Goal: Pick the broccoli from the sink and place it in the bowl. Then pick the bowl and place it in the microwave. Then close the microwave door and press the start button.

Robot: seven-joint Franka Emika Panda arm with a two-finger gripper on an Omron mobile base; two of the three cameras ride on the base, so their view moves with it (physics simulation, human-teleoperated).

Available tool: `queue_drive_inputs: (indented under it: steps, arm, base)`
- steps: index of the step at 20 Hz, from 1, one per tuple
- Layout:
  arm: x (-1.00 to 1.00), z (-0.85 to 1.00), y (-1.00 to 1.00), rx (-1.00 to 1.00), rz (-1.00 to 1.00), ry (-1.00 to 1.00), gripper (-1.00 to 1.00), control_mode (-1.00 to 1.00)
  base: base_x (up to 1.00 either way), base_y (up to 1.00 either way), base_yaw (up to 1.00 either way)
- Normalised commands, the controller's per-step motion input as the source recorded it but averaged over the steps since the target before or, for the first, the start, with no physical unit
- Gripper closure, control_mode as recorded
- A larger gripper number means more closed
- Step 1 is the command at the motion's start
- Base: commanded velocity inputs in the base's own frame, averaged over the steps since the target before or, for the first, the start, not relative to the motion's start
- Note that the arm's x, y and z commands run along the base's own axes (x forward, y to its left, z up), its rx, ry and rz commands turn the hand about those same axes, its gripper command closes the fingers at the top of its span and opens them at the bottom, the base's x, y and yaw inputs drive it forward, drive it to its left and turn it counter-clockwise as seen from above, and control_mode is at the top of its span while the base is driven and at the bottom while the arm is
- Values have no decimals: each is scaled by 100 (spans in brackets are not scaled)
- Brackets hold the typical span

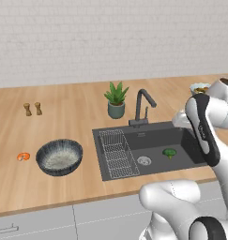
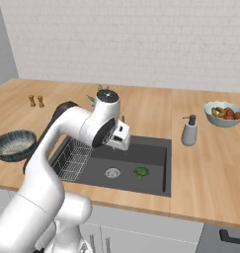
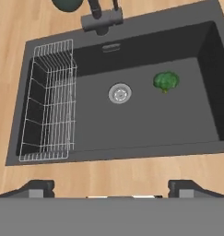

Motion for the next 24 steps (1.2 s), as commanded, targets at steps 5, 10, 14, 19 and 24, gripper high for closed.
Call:
queue_drive_inputs:
  steps: [5, 10, 14, 19, 24]
  arm:
    - [33, -49, -63, 22, -23, 0, -100, -100]
    - [54, -46, -45, 30, -35, -1, -100, -100]
    - [60, -43, -21, 7, -35, 9, -100, -100]
    - [69, -43, -30, 4, -26, 22, -100, -100]
    - [41, -31, -56, 19, -10, 15, -100, -100]
  base:
    - [0, 0, 0]
    - [0, 0, 0]
    - [0, 0, 0]
    - [0, 0, 0]
    - [0, 0, 0]
